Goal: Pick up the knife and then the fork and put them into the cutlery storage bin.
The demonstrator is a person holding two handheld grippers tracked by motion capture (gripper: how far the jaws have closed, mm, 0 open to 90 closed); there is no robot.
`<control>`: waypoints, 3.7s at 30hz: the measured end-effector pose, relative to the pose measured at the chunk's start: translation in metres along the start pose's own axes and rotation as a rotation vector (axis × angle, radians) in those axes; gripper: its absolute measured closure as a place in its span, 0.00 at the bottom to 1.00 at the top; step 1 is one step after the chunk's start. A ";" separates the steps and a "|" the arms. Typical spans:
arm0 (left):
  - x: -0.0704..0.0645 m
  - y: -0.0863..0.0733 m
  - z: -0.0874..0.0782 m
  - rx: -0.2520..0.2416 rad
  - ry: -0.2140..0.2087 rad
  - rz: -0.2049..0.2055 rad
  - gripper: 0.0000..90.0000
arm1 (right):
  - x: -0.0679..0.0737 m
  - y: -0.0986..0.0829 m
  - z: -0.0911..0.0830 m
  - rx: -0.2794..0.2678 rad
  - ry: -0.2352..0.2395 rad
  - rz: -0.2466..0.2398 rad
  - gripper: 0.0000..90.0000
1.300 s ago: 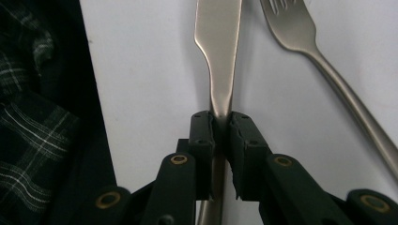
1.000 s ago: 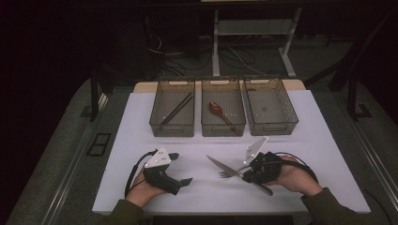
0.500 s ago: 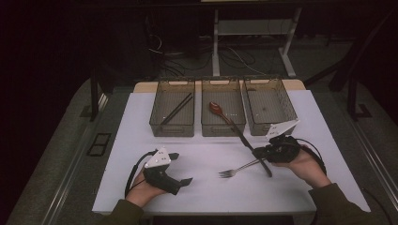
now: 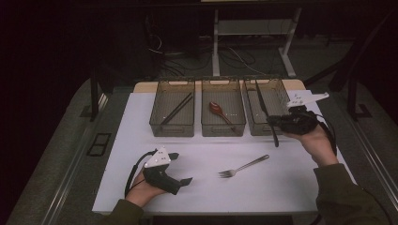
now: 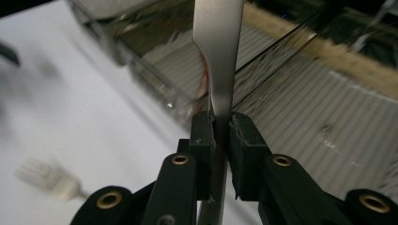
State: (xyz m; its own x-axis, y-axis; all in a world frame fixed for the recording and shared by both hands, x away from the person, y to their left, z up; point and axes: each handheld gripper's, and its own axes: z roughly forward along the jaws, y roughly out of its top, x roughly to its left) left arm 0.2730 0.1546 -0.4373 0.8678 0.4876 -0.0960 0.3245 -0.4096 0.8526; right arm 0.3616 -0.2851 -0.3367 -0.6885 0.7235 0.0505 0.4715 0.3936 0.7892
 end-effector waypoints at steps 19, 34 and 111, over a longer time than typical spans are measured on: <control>0.001 0.000 -0.001 -0.003 -0.001 0.000 0.00 | -0.069 0.036 0.010 -0.081 -0.198 0.090 0.88; 0.001 -0.001 0.000 0.002 -0.004 -0.003 0.00 | -0.093 -0.003 0.041 0.073 -0.238 0.126 0.88; 0.002 -0.002 -0.002 0.008 -0.003 -0.005 0.00 | 0.018 -0.041 0.020 0.025 0.032 0.063 0.65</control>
State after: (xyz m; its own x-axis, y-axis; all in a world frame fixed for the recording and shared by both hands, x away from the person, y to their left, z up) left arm 0.2731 0.1584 -0.4383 0.8674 0.4871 -0.1017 0.3315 -0.4133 0.8481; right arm 0.3408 -0.2773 -0.3804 -0.6744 0.7287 0.1193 0.5275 0.3624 0.7684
